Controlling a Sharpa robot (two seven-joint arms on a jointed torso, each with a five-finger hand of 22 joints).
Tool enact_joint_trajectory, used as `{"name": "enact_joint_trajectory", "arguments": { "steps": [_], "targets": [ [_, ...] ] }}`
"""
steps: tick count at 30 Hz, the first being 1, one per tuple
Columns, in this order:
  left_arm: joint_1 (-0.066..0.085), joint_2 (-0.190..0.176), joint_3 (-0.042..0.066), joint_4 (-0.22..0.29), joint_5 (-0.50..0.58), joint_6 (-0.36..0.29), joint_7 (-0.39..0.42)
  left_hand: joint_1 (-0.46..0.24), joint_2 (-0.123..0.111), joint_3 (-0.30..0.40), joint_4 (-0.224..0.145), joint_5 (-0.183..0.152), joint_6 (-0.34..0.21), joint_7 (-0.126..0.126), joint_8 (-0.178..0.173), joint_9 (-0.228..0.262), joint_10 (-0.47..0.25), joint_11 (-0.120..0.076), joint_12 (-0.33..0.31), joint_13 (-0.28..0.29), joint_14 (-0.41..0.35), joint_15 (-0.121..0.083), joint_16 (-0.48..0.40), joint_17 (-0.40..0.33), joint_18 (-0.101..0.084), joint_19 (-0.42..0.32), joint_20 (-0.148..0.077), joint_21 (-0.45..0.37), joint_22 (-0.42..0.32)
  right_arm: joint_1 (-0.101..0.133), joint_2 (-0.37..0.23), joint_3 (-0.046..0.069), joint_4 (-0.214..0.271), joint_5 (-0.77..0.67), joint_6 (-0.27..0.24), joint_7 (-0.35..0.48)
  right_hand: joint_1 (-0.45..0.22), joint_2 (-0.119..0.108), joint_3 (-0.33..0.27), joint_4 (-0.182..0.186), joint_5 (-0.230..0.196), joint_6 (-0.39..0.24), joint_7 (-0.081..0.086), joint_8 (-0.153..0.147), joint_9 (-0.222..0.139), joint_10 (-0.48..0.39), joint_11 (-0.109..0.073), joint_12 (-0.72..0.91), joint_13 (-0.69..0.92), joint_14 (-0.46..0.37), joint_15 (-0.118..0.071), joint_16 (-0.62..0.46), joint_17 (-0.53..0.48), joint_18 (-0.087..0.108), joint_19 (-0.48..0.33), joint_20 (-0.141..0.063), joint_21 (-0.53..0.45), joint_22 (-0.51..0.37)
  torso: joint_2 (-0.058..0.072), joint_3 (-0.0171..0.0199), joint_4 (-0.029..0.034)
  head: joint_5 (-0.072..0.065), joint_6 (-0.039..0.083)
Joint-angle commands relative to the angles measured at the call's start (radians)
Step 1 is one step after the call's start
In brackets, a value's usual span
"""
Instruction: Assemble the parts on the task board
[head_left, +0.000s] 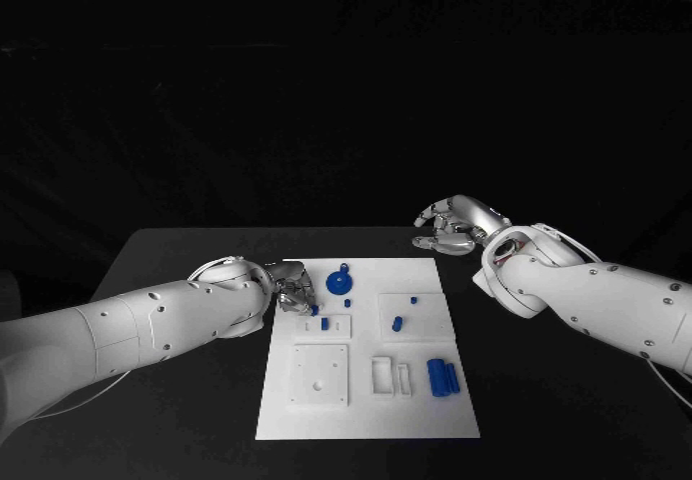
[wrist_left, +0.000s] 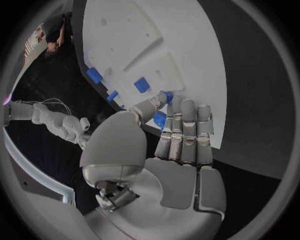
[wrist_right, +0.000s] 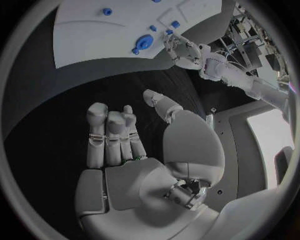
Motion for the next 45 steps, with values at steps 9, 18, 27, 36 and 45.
{"name": "enact_joint_trajectory", "arguments": {
  "steps": [9, 18, 27, 36, 45],
  "targets": [
    [-0.004, -0.001, -0.002, 0.009, 0.02, 0.002, 0.028, 0.017, -0.005, -0.003, -0.018, -0.004, -0.019, -0.013, -0.009, -0.01, -0.001, -0.003, 0.0, -0.004, -0.004, -0.003, 0.009, 0.001, 0.007, -0.008, -0.054, -0.006, 0.003, -0.001, 0.001, 0.0, 0.002, -0.011, 0.012, 0.01, 0.005, 0.006, 0.001, -0.001, 0.004, -0.001, 0.005, 0.002, -0.001, -0.009, -0.001, 0.005, -0.002, 0.0, -0.001, -0.003, 0.001, 0.068, -0.002, -0.006, -0.004, 0.015, 0.0, 0.0002, 0.0002, 0.0, 0.0],
    [-0.004, -0.015, -0.002, 0.035, 0.056, -0.005, 0.03, 0.018, -0.011, -0.005, -0.023, -0.004, -0.017, -0.008, -0.006, -0.011, -0.001, -0.002, 0.0, -0.006, -0.005, -0.003, 0.009, 0.001, 0.007, -0.008, -0.054, -0.007, 0.004, -0.001, 0.0, 0.0, 0.001, -0.011, 0.013, 0.01, 0.004, 0.006, 0.001, 0.0, 0.004, -0.001, 0.005, 0.002, -0.002, -0.009, -0.001, 0.006, -0.002, 0.0, -0.001, -0.003, 0.001, 0.068, -0.002, -0.006, -0.004, 0.015, 0.0, -0.0001, -0.0001, 0.0, 0.0],
    [-0.004, -0.019, -0.002, 0.04, 0.064, -0.016, 0.035, 0.018, -0.016, -0.006, -0.025, -0.004, -0.022, -0.009, -0.007, -0.013, -0.002, -0.001, 0.001, -0.007, -0.004, -0.002, 0.009, 0.001, 0.006, -0.007, -0.054, -0.007, 0.004, -0.001, 0.0, 0.0, 0.002, -0.011, 0.013, 0.01, 0.004, 0.006, 0.001, 0.0, 0.004, -0.001, 0.005, 0.002, -0.002, -0.009, -0.001, 0.006, -0.003, 0.0, -0.001, -0.003, 0.001, 0.068, -0.002, -0.006, -0.004, 0.015, 0.0, 0.0002, 0.0001, 0.001, 0.002],
    [-0.004, -0.029, -0.002, 0.056, 0.071, -0.013, 0.036, 0.017, -0.017, -0.008, -0.025, -0.004, -0.005, -0.003, 0.005, -0.012, 0.001, -0.001, 0.004, -0.008, -0.004, -0.002, 0.009, 0.0, 0.006, -0.006, -0.054, -0.009, 0.005, -0.001, -0.001, 0.0, 0.003, -0.01, 0.014, 0.01, 0.004, 0.006, 0.001, 0.001, 0.003, -0.001, 0.005, 0.002, -0.002, -0.009, -0.001, 0.006, -0.003, 0.0, -0.001, -0.003, 0.001, 0.068, -0.002, -0.006, -0.004, 0.015, 0.0, 0.0003, 0.0008, 0.002, 0.002],
    [-0.004, -0.026, -0.003, 0.052, 0.08, -0.031, 0.013, -0.01, -0.033, -0.022, -0.011, -0.004, -0.009, 0.01, 0.005, -0.015, 0.001, 0.002, 0.007, -0.01, -0.004, 0.0, 0.01, -0.001, 0.004, -0.005, -0.053, -0.01, 0.006, -0.001, -0.001, 0.0, 0.003, -0.01, 0.014, 0.01, 0.004, 0.007, 0.001, 0.0, 0.002, -0.001, 0.005, 0.002, -0.002, -0.009, -0.001, 0.007, -0.003, 0.0, -0.001, -0.003, 0.001, 0.068, -0.002, -0.006, -0.004, 0.015, 0.0, 0.0001, 0.0005, 0.003, 0.003]
  ]
}}
